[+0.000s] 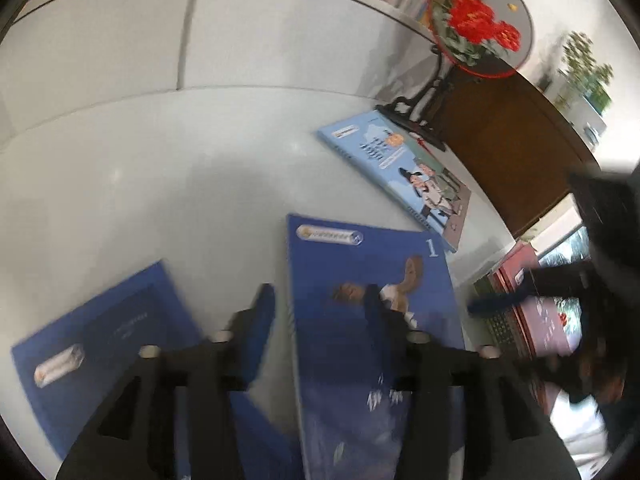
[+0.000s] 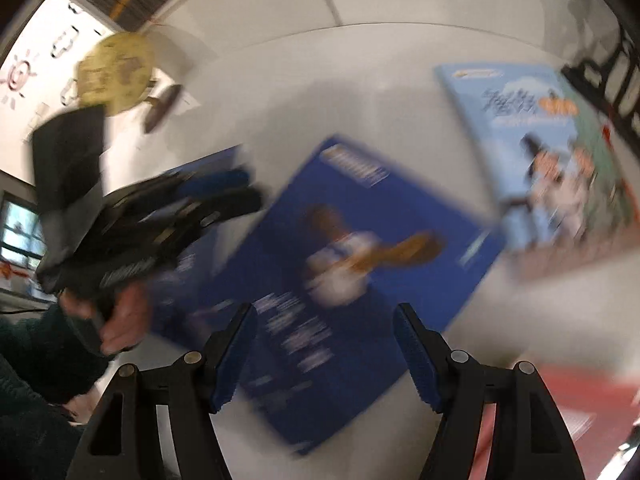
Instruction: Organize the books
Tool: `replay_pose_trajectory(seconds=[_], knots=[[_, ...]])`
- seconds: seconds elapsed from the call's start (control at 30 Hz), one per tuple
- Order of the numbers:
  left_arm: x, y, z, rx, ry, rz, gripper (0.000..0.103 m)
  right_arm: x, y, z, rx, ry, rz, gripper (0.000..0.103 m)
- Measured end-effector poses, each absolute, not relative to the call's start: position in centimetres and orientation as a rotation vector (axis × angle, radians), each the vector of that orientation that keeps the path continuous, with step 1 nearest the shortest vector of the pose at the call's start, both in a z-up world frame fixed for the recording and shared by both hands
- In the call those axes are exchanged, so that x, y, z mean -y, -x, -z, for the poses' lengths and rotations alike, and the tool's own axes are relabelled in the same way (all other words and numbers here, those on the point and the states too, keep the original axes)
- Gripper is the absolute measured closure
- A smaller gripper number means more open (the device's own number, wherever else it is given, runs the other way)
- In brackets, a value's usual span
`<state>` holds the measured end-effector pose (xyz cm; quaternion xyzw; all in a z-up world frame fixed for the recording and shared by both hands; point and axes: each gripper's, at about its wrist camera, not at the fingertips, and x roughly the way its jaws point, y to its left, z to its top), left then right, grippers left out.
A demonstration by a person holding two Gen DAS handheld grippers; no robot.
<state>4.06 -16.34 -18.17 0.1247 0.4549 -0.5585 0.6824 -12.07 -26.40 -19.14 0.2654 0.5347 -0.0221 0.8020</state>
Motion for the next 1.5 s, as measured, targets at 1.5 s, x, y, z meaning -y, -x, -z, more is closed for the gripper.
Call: replay_pose_trajectory(seconds=[1.5], knots=[[-1.5, -7.2, 21.9, -1.188, -0.099, 0.903, 0.036, 12.2, 8.8, 23.1, -1.111, -0.452, 0.074, 0.04]])
